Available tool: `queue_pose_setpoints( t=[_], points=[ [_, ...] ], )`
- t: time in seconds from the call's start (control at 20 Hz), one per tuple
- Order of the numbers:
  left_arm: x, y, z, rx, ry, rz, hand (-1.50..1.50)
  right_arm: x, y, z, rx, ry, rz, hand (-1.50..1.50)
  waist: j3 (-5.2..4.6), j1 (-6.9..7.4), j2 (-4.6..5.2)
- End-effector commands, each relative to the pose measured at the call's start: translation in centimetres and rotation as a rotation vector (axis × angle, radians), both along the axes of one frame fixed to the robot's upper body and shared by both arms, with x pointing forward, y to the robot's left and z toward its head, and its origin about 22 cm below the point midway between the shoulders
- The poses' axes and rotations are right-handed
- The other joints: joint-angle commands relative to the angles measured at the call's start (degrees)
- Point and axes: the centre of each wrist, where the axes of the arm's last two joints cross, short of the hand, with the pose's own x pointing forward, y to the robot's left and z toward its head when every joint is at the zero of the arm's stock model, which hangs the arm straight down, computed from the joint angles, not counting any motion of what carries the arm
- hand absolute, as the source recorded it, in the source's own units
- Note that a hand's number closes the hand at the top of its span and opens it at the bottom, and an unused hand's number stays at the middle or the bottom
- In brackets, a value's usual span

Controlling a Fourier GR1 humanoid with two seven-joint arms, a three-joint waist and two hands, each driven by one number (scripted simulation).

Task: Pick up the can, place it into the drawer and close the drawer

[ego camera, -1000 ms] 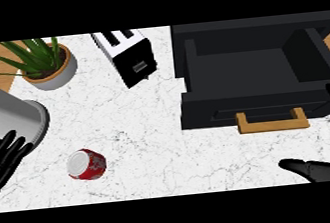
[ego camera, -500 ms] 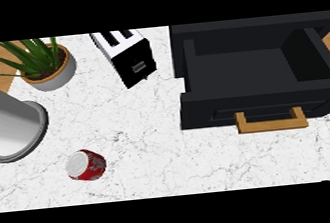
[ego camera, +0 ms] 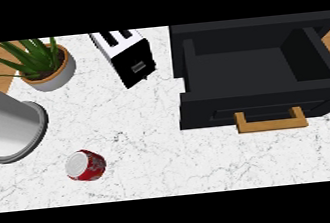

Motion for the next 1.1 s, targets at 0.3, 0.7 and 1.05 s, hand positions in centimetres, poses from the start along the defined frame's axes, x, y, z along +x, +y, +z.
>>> queue_pose_setpoints(
  t=[0.3, 0.7, 1.05],
  points=[
    [3.3, -2.2, -1.3, -0.102, 0.114, -0.016, -1.50, -1.1, -1.0, -0.4, 0.006, -0.018, 0.007, -1.50, -0.02, -0.19, 0.07],
    [4.8, -4.5, -5.2, -0.106, 0.174, -0.014, -1.50, -2.7, -2.7, 0.7, -0.009, 0.007, 0.026, -1.50, -0.05, -0.29, 0.10],
    [6.3, -5.9, -8.0, -0.061, 0.171, -0.007, -1.50, -4.4, -3.0, -0.3, 0.012, -0.003, 0.015, -1.50, -0.04, -0.27, 0.07]
  ],
)
